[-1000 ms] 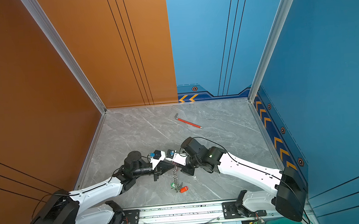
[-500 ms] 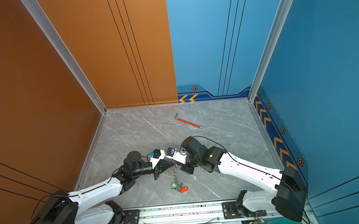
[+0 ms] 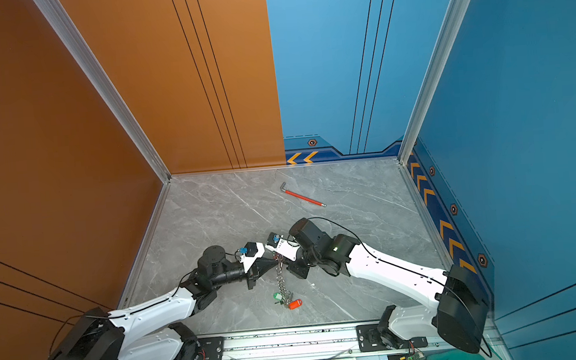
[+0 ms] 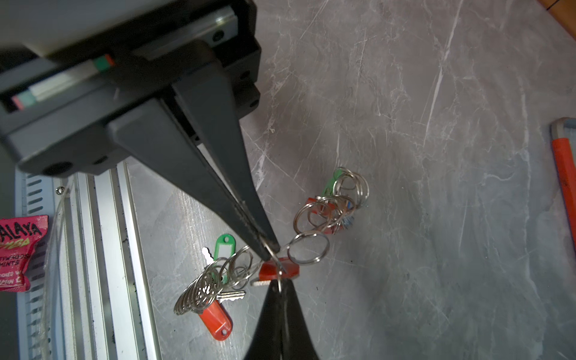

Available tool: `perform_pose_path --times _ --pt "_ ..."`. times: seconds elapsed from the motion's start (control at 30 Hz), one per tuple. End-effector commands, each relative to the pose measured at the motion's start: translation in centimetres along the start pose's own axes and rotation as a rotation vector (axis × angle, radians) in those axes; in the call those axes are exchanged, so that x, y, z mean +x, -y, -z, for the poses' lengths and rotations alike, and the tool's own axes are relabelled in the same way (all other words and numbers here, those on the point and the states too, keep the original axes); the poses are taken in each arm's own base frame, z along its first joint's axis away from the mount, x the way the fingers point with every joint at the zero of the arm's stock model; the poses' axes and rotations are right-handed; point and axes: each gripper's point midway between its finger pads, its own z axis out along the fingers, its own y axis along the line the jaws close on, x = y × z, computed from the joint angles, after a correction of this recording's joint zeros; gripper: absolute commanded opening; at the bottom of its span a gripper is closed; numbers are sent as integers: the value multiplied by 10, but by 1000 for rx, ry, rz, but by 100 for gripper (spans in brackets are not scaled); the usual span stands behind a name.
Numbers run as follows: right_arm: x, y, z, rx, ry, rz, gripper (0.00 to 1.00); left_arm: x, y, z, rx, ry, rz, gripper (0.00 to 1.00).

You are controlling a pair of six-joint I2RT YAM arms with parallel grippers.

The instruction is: Put the keys on the keyring

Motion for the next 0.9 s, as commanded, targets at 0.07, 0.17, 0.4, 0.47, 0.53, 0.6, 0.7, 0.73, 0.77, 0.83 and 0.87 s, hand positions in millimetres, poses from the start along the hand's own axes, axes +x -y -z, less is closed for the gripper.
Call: perform_pose_path --times 0.07,0.17,0.4,0.47,0.53,0.6,0.7,0.73,0.77,0.83,0.87 --pt "-10 10 -7 2 4 -118 0 -19 0 5 -38 79 -82 0" --pt "-10 11 -11 -8 -3 -167 0 -19 -2 7 -63 87 -91 0" --pt "-10 15 -17 -4 -25 -257 0 -22 -11 12 -135 107 -108 0" --pt "-9 16 -19 2 -35 -275 0 -23 -12 13 -145 110 -109 0" --pt "-7 17 -20 10 -42 -288 0 -23 -14 14 -154 112 -111 0" --pt "-5 19 -21 20 -50 -296 0 -24 -15 15 -162 114 -111 0" --pt "-4 19 -22 23 -54 -312 0 -24 -17 16 -177 116 -112 0" --pt "-4 19 -22 23 -53 -315 0 -23 -17 16 -181 115 -111 0" --pt "-4 19 -23 24 -55 -319 0 -25 -18 16 -188 120 -113 0" --pt "-3 20 -23 29 -58 -322 0 -25 -20 18 -200 123 -110 0" --pt "-2 20 -24 29 -60 -325 0 -25 -21 18 -205 123 -110 0"
